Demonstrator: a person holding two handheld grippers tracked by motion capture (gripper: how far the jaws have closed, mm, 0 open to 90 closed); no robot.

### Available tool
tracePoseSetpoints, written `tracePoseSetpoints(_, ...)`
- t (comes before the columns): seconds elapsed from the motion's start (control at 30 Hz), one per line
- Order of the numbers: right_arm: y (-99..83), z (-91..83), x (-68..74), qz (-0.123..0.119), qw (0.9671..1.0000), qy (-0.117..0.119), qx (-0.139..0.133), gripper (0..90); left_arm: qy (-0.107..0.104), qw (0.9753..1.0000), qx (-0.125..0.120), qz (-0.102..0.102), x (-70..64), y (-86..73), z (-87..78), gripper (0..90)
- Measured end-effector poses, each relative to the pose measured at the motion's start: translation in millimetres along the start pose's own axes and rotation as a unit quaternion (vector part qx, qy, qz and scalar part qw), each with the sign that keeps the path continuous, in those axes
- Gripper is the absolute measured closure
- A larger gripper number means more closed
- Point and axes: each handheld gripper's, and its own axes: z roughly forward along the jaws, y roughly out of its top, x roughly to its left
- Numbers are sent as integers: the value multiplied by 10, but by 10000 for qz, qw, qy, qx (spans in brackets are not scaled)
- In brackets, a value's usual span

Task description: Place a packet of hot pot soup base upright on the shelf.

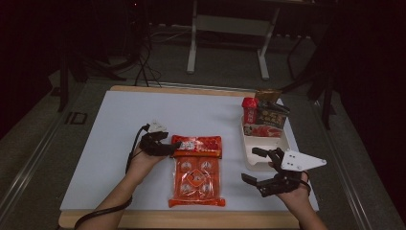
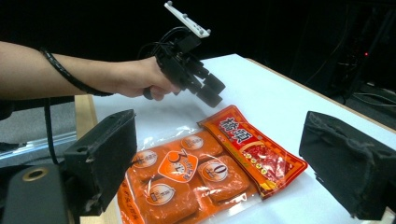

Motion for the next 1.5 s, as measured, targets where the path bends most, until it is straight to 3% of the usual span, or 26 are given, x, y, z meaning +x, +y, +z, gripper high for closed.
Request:
tracePoseSetpoints(0.33, -24, -15, -46, 93, 9999, 20, -48, 110, -117, 9993, 201, -309, 178, -50, 227, 384)
tracePoseSetpoints(0.5, -33, -13, -52, 99, 9999, 11, -28, 110, -217, 9986, 325, -352, 181, -68, 311, 427)
tracePoseSetpoints(0.63, -39, -10, -52, 98, 10000, 12, 4, 110, -139, 9979, 534, -331, 176, -69, 390, 433)
tracePoseSetpoints(0.8, -44, -14, -54, 115, 9999, 21, 32, 110, -155, 9979, 536, -315, 198, -81, 420, 462)
tracePoseSetpoints(0.93, -47, -9, -60, 135, 9999, 55, 43, 110, -411, 9969, 576, -348, 217, -82, 421, 580)
tracePoseSetpoints(0.97, -47, -8, -62, 139, 9999, 59, 44, 111, -413, 9969, 600, -311, 207, -78, 419, 586)
tracePoseSetpoints(1.03, -46, -6, -64, 153, 9998, 76, 37, 111, -628, 9953, 689, -280, 188, -73, 430, 659)
tracePoseSetpoints(1.1, -45, -2, -65, 155, 9998, 90, 42, 111, -624, 9952, 707, -250, 166, -69, 434, 697)
tracePoseSetpoints(1.13, -44, -1, -64, 158, 9998, 94, 37, 111, -753, 9937, 806, -177, 142, -58, 444, 707)
tracePoseSetpoints(1.23, -40, 4, -61, 154, 9998, 96, 33, 111, -654, 9937, 912, -31, 103, -37, 448, 764)
tracePoseSetpoints(1.4, -37, 8, -58, 24, 10000, 30, 10, 133, -359, 9945, 977, -79, 20, -6, 441, 871)
tracePoseSetpoints(1.47, -39, 11, -60, -85, 9999, -54, -5, 134, -246, 9951, 948, 165, -31, 0, 429, 900)
tracePoseSetpoints(1.5, -39, 11, -60, -85, 9999, -54, -5, 134, -246, 9951, 948, 165, -31, 0, 429, 900)
